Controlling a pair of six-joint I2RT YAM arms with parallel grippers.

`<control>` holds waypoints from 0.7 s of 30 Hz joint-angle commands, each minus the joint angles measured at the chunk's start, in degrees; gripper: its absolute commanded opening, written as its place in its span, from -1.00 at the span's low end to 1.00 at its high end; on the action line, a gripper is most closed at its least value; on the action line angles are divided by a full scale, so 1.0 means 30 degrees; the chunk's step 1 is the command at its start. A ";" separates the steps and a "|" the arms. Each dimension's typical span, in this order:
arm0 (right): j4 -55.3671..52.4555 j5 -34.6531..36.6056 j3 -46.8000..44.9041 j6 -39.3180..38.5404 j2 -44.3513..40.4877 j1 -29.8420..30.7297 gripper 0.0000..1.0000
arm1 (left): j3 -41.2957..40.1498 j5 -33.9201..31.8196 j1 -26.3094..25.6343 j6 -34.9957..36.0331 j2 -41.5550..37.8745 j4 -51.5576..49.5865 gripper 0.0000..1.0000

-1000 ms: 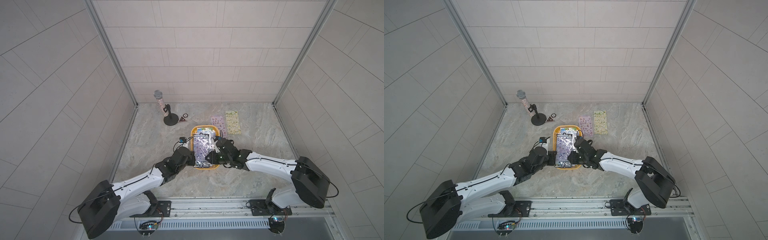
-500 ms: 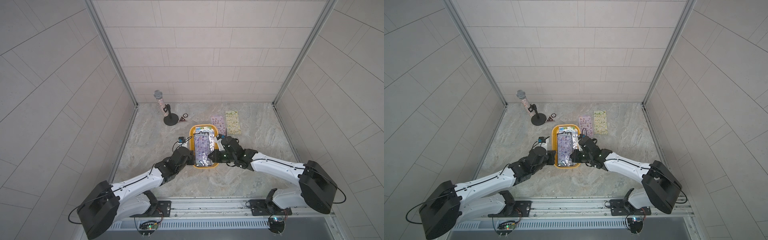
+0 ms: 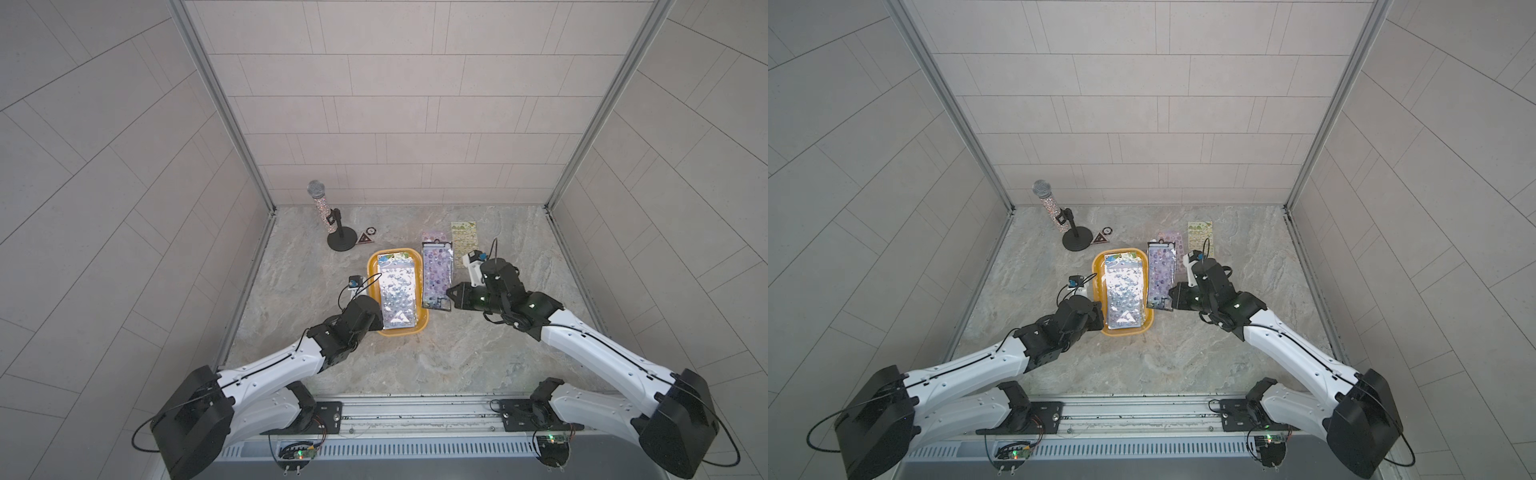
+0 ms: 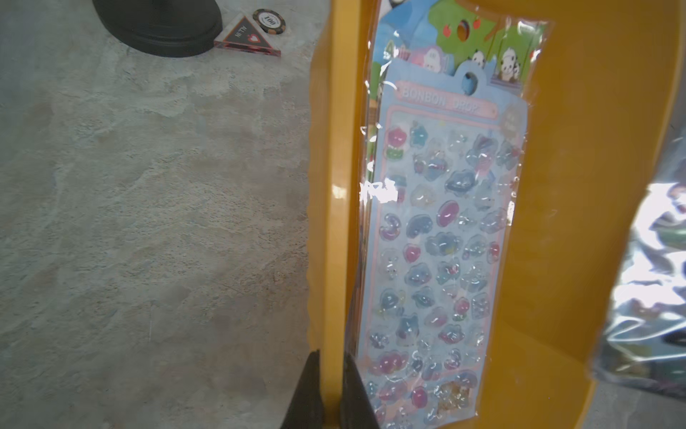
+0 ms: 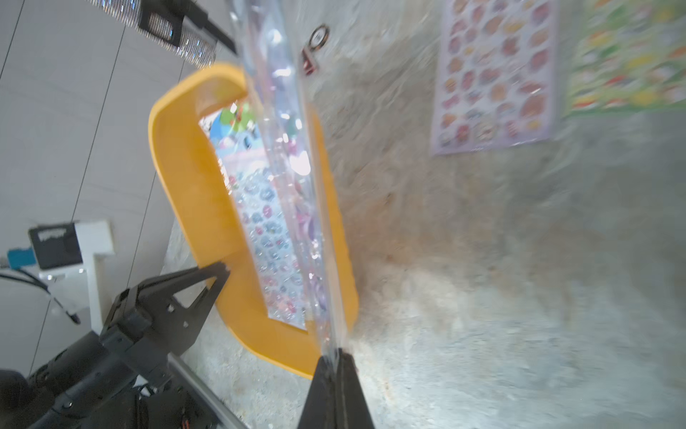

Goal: Take the stickers out of the storage box
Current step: Pick up the sticker from the storage box, then place the sticker at the center of the board.

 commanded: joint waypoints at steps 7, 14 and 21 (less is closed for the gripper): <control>-0.5414 0.0664 0.4262 -0.2989 0.1463 -0.7606 -1.00 | 0.0544 -0.2376 -0.0069 -0.1388 -0.1367 -0.0805 -1.00; -0.8942 0.0163 1.0114 -0.4800 0.7621 -0.9351 -1.00 | 0.0309 -0.2564 -0.0054 -0.1590 -0.2014 -0.0974 -1.00; -1.1221 0.2146 1.6118 -0.5279 1.3518 -1.0103 -1.00 | -0.0173 -0.2819 -0.0068 -0.1830 -0.3035 -0.0884 -1.00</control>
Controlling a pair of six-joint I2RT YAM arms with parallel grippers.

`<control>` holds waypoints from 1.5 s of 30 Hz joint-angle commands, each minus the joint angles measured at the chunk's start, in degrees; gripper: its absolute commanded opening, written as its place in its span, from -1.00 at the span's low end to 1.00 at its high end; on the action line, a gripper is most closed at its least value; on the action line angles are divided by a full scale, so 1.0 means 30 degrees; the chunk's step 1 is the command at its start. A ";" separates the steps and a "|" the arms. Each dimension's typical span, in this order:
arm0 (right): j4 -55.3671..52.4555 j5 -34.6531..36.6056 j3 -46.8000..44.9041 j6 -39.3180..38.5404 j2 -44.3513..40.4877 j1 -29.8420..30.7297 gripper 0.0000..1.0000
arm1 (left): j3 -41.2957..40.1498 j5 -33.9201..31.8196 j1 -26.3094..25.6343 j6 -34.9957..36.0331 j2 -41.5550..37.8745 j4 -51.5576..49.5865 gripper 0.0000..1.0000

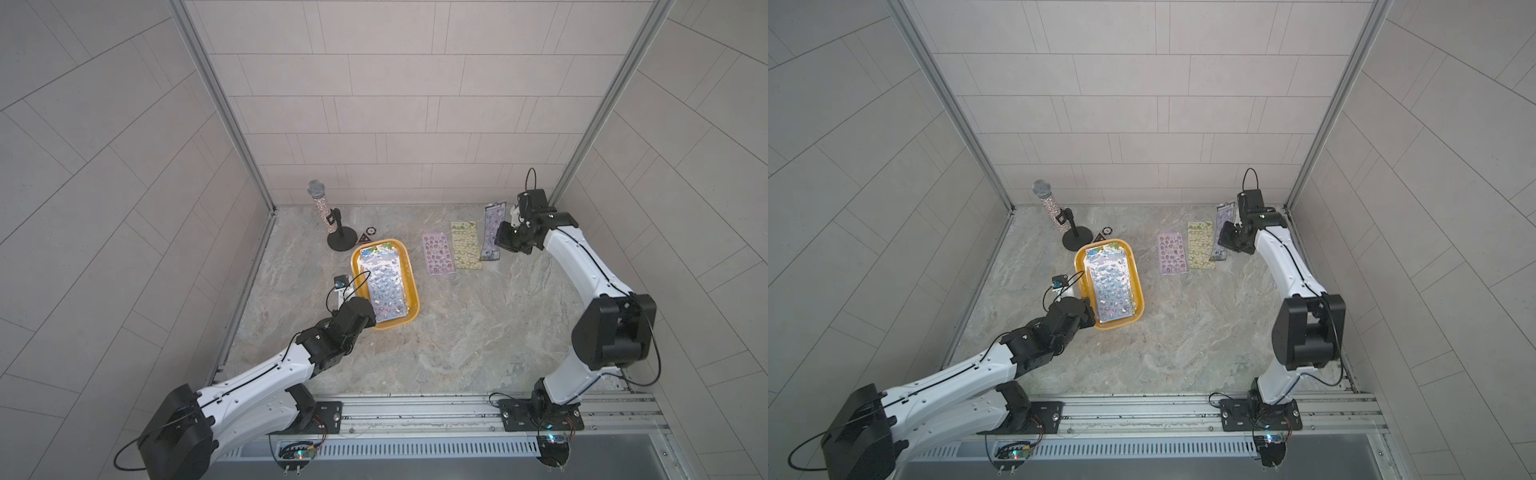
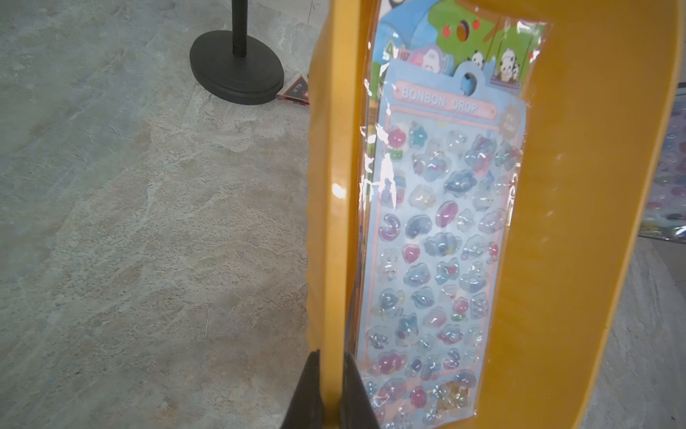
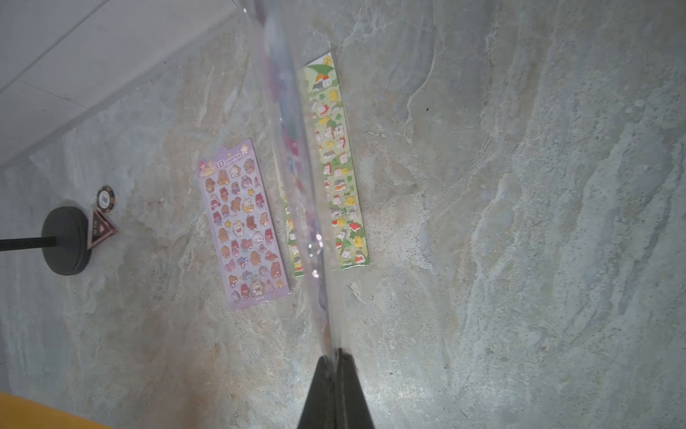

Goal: Take the stickers out of the storage box
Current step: Place the sticker at the center of the board.

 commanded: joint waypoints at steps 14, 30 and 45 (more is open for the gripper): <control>-0.6586 0.2055 0.7313 -0.1996 0.9280 -0.1843 -1.00 | -0.0213 -0.0184 -0.0081 -0.0485 -0.0589 0.0762 -1.00; -0.6970 0.5597 0.9551 -0.2445 1.2311 -0.1552 -0.64 | -0.0296 -0.0314 -0.0070 -0.0514 -0.0659 0.0720 -1.00; -0.4533 0.9461 0.8744 -0.2333 1.1431 -0.0382 -0.29 | -0.0322 -0.0327 -0.0072 -0.0572 -0.0474 0.0831 -1.00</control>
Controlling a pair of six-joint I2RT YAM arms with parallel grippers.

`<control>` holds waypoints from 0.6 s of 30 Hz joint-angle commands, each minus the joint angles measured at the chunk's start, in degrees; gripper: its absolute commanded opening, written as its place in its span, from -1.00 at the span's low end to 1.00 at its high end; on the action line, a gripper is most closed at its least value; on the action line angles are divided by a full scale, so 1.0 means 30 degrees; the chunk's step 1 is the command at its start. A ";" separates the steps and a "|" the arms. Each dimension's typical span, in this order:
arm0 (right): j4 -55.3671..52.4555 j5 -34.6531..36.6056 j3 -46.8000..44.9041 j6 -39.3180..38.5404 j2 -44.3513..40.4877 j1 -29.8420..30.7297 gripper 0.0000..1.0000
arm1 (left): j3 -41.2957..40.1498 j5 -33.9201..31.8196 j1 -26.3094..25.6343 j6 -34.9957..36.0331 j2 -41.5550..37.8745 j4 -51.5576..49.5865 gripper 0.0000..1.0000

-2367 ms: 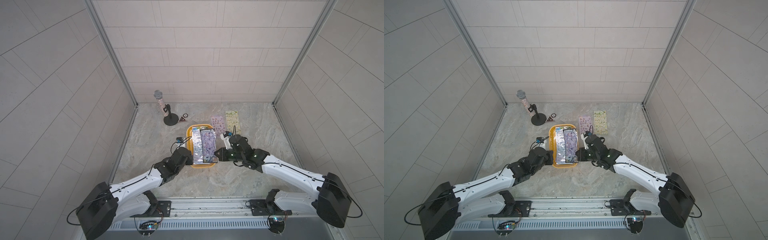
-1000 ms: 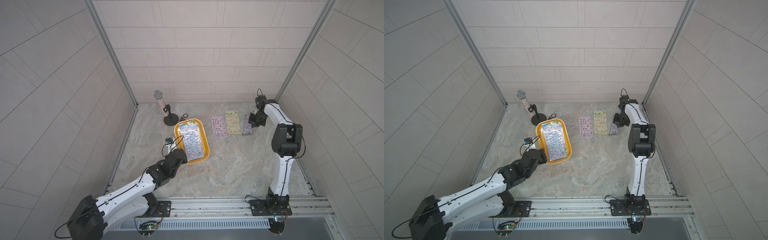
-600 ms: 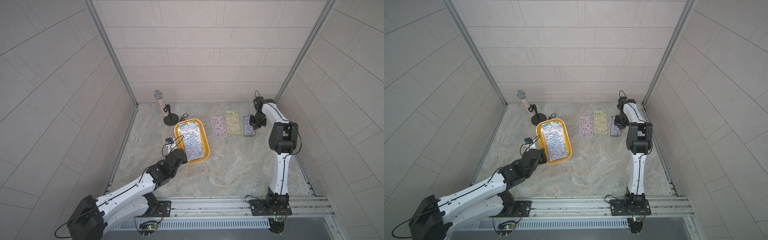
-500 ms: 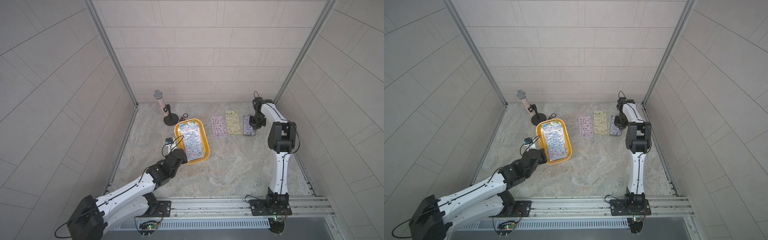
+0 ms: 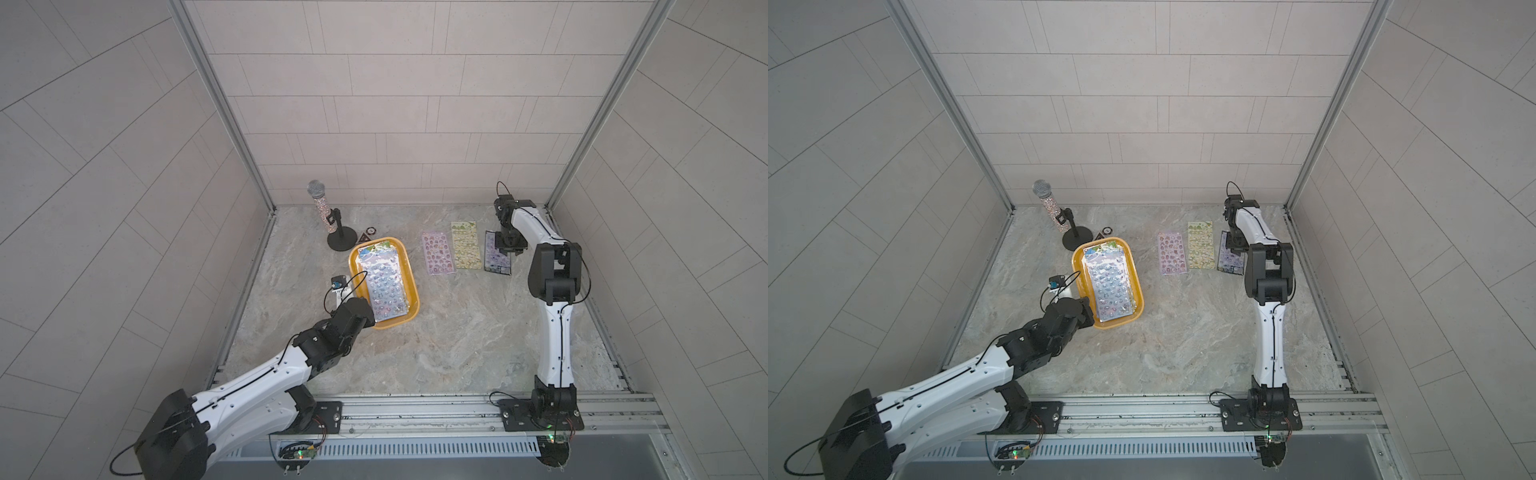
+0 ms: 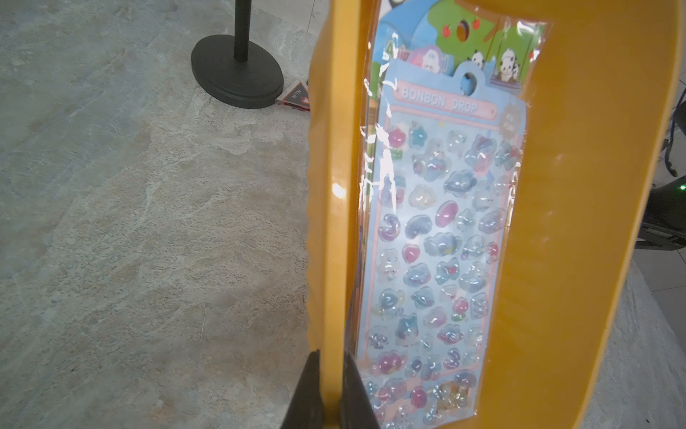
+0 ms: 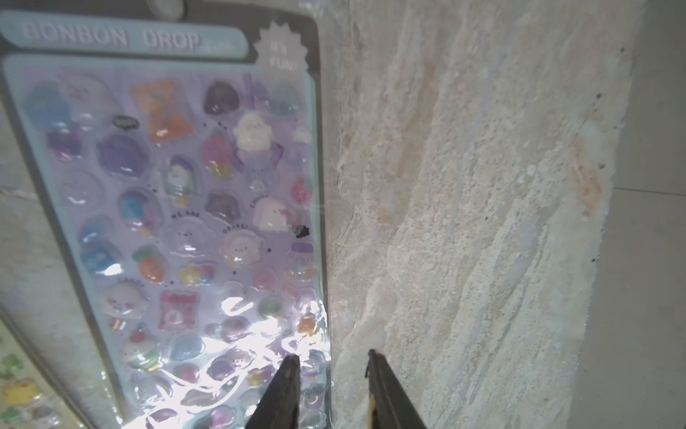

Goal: Take the stickers out of the storage box
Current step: Place the sticker at the center of the board.

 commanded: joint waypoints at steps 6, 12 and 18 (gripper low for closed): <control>0.6391 -0.2290 -0.9384 0.2677 -0.7233 0.0142 -0.27 | -0.0184 -0.0417 -0.0068 -0.0201 -0.0074 0.0871 -1.00; 0.8583 -0.4413 -1.4202 0.3659 -1.0061 -0.0047 -0.36 | -0.0169 -0.0169 -0.0069 -0.0231 0.0050 0.1012 -1.00; 0.9538 -0.5835 -1.5353 0.4102 -1.0177 -0.0057 -0.51 | -0.0188 -0.0130 -0.0068 -0.0232 0.0202 0.1085 -1.00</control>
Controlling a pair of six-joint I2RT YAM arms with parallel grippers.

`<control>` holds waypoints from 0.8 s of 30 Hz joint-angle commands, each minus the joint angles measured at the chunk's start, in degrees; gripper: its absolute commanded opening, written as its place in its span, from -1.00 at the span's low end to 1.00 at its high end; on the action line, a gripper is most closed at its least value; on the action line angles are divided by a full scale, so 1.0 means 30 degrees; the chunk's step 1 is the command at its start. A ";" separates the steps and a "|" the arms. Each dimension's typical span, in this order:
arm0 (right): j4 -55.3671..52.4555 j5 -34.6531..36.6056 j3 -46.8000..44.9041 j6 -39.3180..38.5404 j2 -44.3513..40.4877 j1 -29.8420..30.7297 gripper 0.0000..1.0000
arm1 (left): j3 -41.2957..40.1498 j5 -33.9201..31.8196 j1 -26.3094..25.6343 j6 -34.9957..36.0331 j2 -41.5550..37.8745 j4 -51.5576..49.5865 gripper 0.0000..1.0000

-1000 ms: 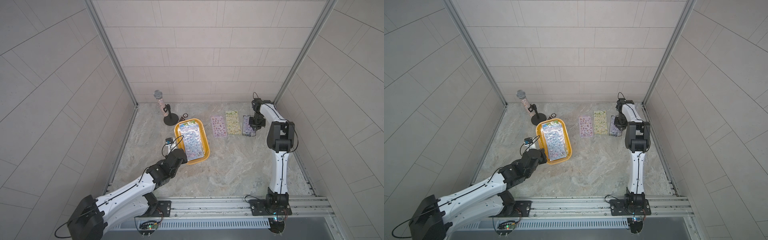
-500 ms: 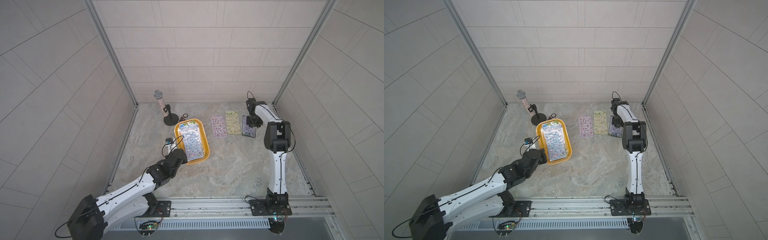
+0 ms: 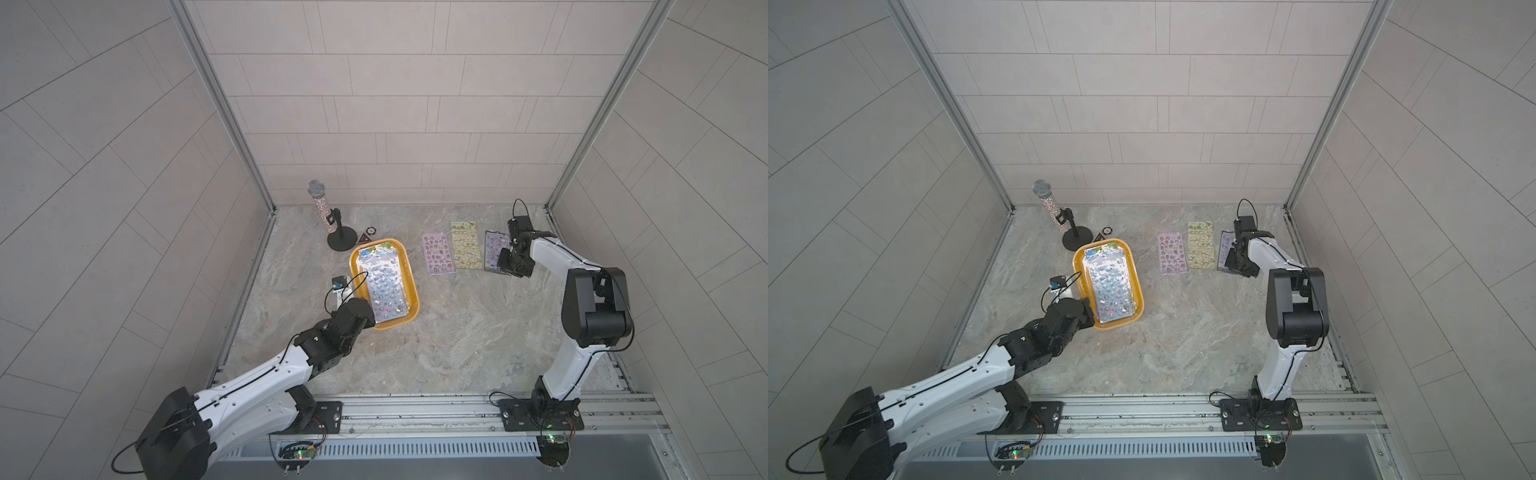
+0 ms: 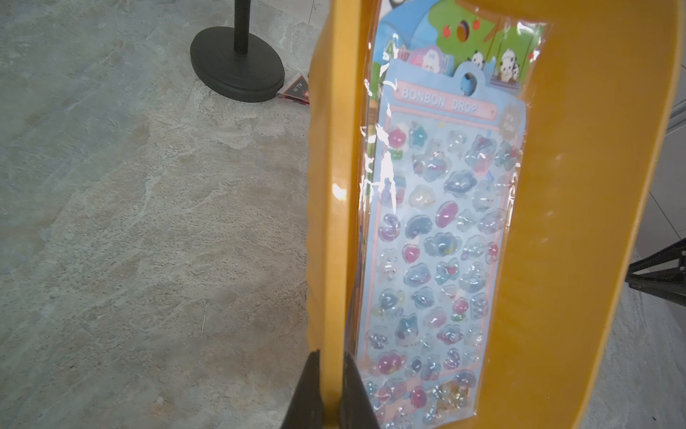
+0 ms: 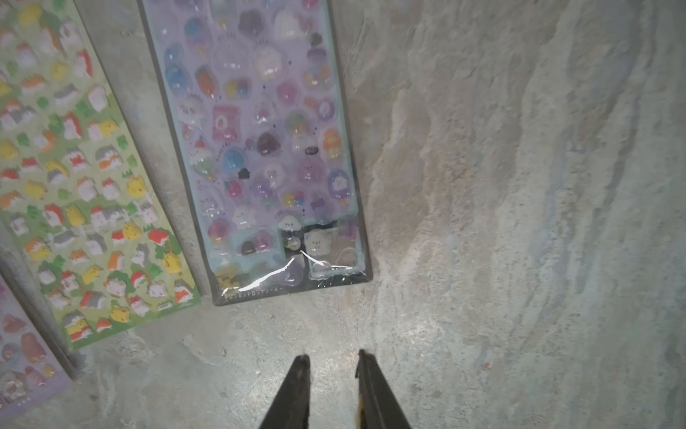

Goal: Take the stickers out of the storage box
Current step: Place the sticker at the center of the board, then adjust the sticker at the center of the board.

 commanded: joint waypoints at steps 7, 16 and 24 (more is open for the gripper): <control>0.1104 0.0413 0.0371 0.0833 0.1579 -0.0061 -0.56 | -0.0162 -0.0653 -0.0069 -0.0150 -0.0400 0.0933 -1.00; 0.1051 0.0665 0.1003 0.0922 0.3050 -0.0522 -0.56 | -0.0338 -0.0918 -0.0069 -0.0184 -0.0904 0.0875 -1.00; 0.0820 0.1450 0.2133 0.0863 0.4181 -0.0733 -0.55 | -0.0338 -0.0940 -0.0057 -0.0150 -0.0836 0.0948 -1.00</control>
